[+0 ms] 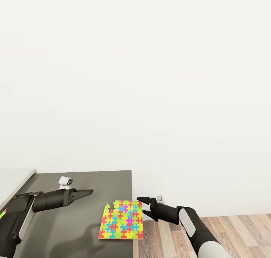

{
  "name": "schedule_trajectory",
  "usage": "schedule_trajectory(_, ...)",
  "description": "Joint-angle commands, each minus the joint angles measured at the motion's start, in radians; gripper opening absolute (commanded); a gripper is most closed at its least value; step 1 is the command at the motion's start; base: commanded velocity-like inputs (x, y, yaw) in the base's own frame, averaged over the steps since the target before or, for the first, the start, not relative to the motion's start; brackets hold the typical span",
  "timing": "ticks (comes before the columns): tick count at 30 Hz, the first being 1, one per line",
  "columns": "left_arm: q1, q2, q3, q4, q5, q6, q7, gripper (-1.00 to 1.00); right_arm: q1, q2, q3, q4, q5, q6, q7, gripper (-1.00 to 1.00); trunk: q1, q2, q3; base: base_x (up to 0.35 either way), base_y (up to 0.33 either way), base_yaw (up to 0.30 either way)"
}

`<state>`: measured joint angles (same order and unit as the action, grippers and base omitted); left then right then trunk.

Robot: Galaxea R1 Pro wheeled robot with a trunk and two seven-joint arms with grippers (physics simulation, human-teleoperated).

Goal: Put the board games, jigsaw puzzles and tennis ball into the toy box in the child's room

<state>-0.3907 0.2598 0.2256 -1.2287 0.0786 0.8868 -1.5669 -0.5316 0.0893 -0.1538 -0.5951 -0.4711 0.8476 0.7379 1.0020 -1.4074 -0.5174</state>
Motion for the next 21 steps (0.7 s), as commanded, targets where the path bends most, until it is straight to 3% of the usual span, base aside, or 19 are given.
schedule_trajectory(1, -0.001, 0.0, 0.0, 0.0, 0.0, 0.011, -0.004, 1.0, -0.001, 0.001, -0.006, 0.0, 0.003, 0.005, 0.003, 1.0, 0.0, -0.001, -0.001, 0.0, 0.006, 0.0)
schedule_trajectory(21, -0.001, -0.001, -0.001, 0.0, 0.0, 0.011, -0.004, 1.0, -0.001, 0.001, -0.006, 0.0, 0.003, 0.005, 0.003, 1.0, 0.0, -0.001, -0.001, -0.017, 0.047, 0.0)
